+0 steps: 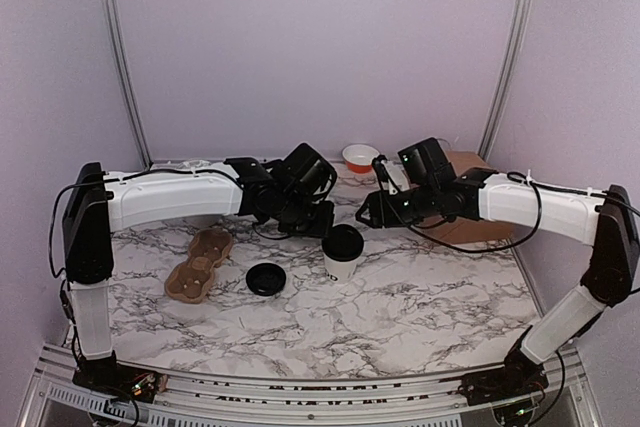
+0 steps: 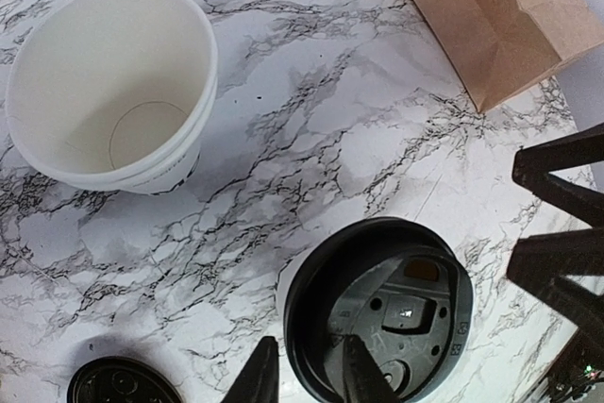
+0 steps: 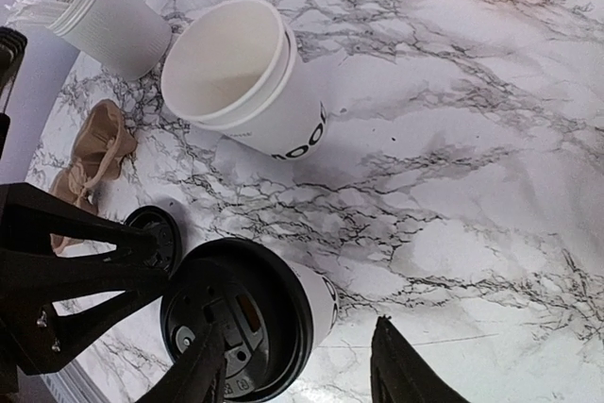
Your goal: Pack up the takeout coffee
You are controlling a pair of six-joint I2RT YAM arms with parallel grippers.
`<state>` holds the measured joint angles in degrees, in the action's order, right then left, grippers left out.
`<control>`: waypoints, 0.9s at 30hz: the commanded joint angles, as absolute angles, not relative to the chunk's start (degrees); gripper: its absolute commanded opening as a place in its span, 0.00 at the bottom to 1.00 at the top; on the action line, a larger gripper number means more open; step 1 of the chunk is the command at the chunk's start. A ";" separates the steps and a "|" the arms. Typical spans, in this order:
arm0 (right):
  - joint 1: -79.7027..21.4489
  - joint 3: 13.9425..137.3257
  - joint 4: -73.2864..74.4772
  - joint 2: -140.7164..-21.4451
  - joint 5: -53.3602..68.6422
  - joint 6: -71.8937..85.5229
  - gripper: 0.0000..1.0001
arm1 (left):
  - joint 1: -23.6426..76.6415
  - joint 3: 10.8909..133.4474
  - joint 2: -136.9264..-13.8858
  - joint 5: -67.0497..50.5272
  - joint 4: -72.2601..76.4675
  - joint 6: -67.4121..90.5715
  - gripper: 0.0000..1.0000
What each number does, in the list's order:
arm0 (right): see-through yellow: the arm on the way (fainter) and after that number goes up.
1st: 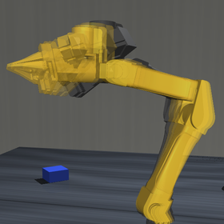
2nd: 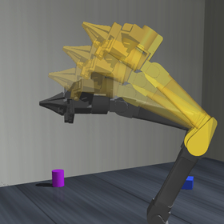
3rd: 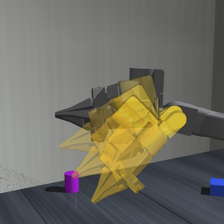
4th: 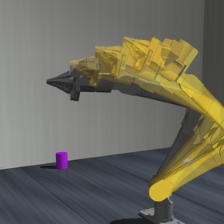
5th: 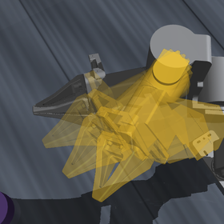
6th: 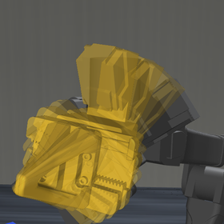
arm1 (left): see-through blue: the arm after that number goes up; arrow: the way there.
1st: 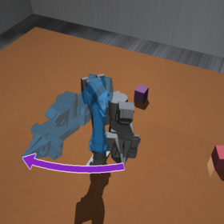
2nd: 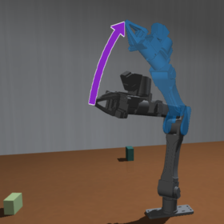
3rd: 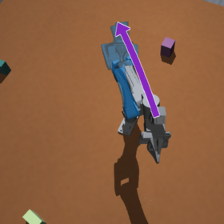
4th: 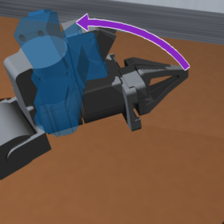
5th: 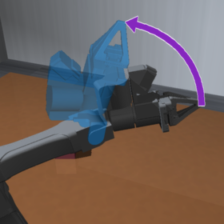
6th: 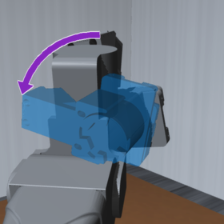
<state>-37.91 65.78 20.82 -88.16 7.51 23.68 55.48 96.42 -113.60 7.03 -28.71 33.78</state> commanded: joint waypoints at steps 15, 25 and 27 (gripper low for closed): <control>-31.42 58.43 14.15 -86.91 22.37 23.61 0.44 | 56.60 91.76 -109.45 2.83 -26.96 34.03 0.28; -31.38 57.41 12.10 -89.61 23.56 24.75 0.42 | 56.60 92.43 -110.87 3.53 -26.72 32.87 0.28; -31.38 57.22 11.55 -89.96 23.72 24.94 0.41 | 56.60 92.55 -111.19 3.75 -26.73 32.54 0.28</control>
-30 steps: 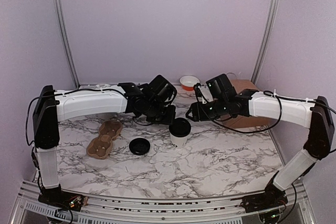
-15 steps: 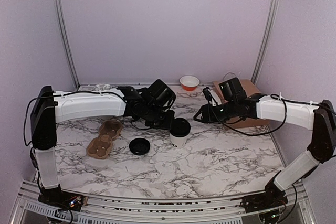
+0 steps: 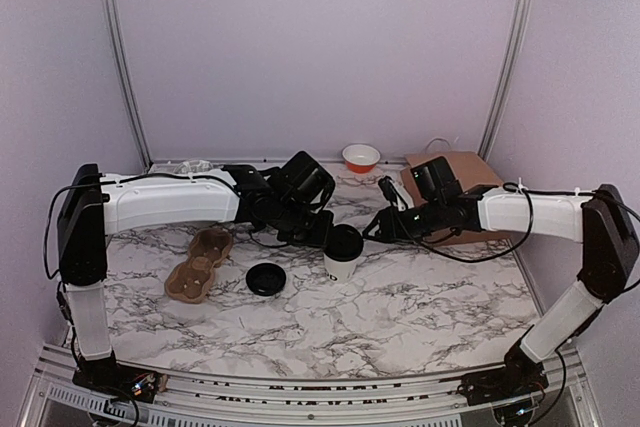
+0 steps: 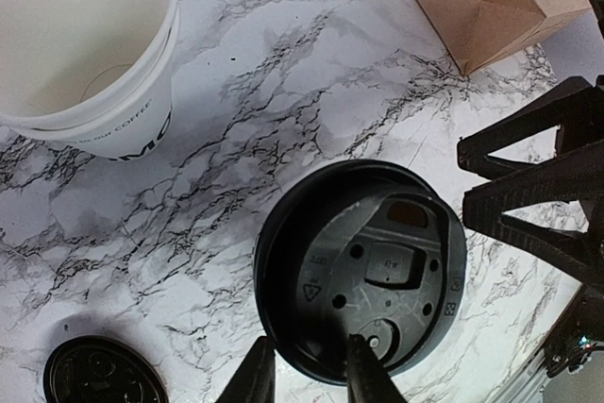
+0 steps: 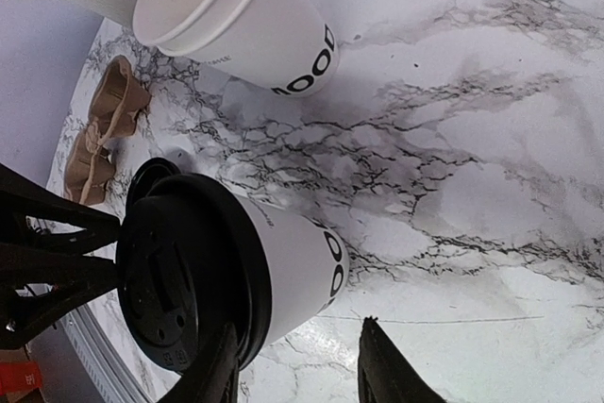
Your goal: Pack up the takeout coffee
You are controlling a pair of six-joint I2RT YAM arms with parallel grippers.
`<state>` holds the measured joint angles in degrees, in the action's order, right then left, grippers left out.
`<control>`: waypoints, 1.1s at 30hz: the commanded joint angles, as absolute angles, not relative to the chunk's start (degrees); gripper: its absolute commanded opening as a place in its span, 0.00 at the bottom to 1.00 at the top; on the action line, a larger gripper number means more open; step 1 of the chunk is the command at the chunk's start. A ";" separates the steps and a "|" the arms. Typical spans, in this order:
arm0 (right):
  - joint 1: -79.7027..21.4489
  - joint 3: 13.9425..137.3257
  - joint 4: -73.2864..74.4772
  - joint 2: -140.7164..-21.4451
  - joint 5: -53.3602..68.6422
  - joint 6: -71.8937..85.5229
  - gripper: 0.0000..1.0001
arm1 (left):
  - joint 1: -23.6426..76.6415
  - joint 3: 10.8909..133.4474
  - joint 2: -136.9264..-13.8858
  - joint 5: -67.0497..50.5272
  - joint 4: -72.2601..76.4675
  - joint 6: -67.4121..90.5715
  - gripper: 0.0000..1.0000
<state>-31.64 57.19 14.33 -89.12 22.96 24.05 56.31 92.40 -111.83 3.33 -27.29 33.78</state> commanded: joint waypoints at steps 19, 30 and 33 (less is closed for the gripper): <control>-33.95 55.38 11.66 -91.58 21.90 25.08 0.39 | 56.27 93.00 -113.32 4.64 -27.34 31.47 0.26; -39.80 50.33 13.25 -84.83 15.44 30.83 0.39 | 55.07 93.05 -113.64 4.98 -27.41 30.44 0.26; -41.19 49.59 12.50 -83.71 15.28 32.41 0.39 | 54.84 93.16 -113.67 4.89 -27.41 30.01 0.26</control>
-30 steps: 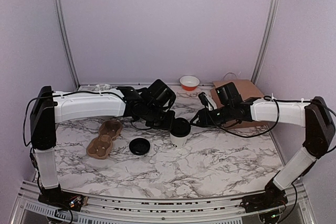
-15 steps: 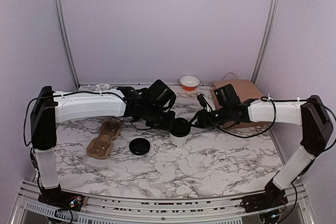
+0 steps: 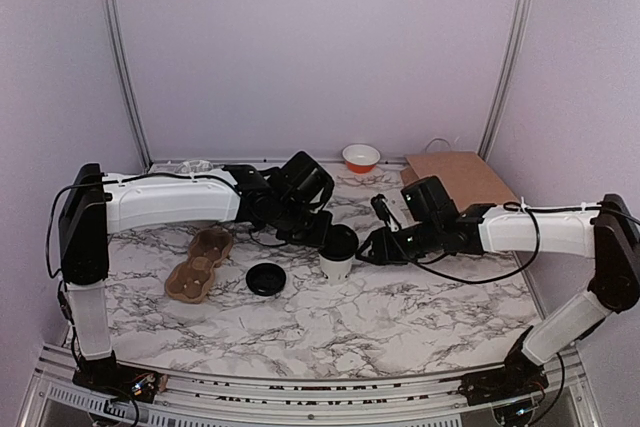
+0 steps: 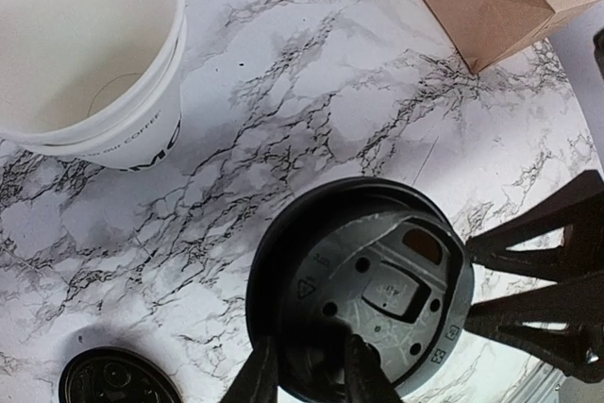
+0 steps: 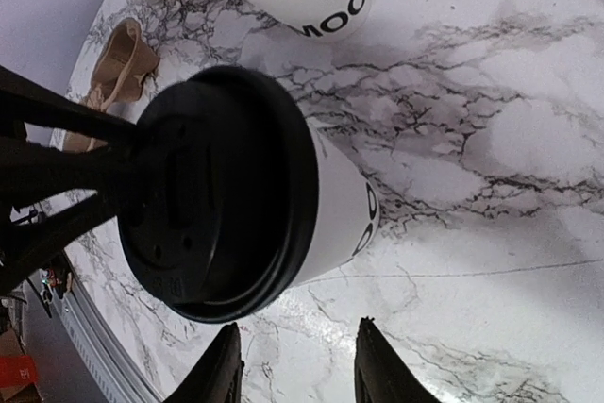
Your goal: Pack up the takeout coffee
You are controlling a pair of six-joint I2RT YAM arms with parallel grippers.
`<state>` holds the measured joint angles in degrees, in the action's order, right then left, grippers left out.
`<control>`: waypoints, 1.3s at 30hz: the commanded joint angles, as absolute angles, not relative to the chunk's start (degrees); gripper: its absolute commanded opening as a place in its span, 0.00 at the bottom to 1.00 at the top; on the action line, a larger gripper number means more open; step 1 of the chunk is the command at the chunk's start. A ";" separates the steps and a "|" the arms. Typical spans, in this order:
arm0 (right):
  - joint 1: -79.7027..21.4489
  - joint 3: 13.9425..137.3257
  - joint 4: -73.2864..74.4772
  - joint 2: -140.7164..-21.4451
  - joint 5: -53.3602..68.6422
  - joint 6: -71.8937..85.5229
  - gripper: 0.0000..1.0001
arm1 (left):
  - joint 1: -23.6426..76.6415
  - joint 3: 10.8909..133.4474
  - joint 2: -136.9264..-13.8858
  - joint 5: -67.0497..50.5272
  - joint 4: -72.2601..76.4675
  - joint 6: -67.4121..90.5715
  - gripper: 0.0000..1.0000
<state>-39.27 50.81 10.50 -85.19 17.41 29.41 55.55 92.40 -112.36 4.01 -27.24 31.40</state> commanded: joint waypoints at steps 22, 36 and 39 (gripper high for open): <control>-31.91 59.30 8.81 -90.48 21.91 28.16 0.40 | 54.91 93.27 -113.52 1.24 -26.71 25.17 0.26; -31.91 59.90 7.26 -92.46 23.48 28.26 0.40 | 55.02 93.25 -113.87 1.19 -26.65 25.14 0.25; -31.91 59.81 7.26 -92.48 23.13 28.21 0.40 | 54.98 93.25 -113.95 1.15 -26.64 25.13 0.25</control>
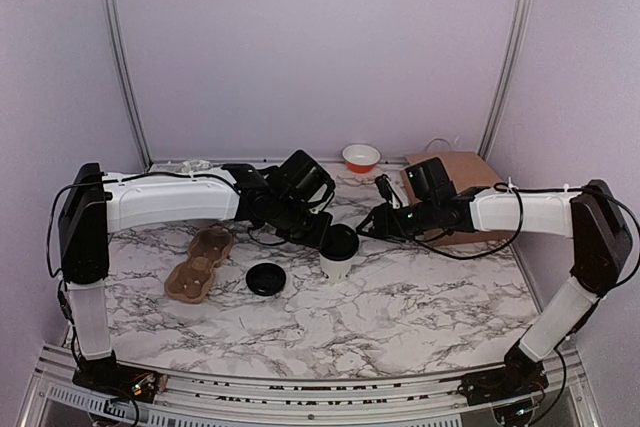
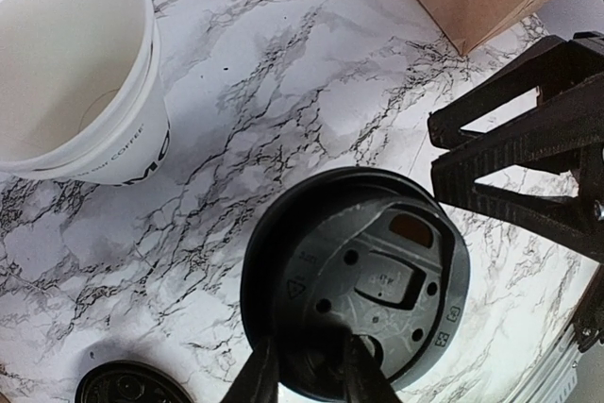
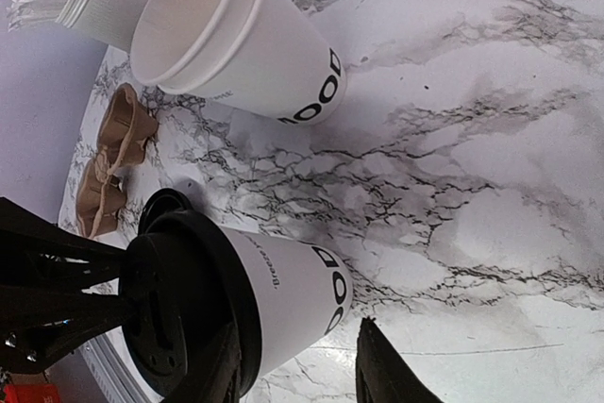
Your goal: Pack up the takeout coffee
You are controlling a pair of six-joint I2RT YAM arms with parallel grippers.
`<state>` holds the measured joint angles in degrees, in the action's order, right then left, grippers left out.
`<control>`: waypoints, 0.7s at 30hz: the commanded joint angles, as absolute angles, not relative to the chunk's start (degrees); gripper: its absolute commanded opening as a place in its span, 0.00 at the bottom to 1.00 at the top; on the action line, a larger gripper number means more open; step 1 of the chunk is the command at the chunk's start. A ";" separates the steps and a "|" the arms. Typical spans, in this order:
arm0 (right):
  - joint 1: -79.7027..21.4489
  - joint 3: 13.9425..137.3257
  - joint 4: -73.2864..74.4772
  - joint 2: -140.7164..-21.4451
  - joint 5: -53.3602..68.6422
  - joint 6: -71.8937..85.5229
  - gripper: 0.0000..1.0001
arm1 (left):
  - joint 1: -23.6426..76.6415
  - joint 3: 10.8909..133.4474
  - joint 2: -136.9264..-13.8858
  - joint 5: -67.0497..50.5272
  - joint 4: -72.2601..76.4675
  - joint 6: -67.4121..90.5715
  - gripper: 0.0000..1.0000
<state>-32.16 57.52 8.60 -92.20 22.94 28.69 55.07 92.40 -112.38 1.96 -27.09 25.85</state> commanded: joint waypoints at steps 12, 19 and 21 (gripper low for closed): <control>-31.99 58.80 6.79 -94.10 23.90 27.77 0.39 | 55.05 93.67 -114.76 0.98 -26.71 24.98 0.25; -32.63 57.15 8.59 -94.11 22.32 27.10 0.39 | 55.06 93.69 -115.11 1.24 -26.75 24.77 0.25; -33.39 56.04 9.43 -94.38 21.23 26.71 0.39 | 55.06 93.61 -115.21 1.23 -26.77 24.83 0.25</control>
<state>-32.38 57.60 7.53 -93.54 23.68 28.25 55.07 92.90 -112.97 1.93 -26.74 25.43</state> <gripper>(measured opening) 0.388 0.249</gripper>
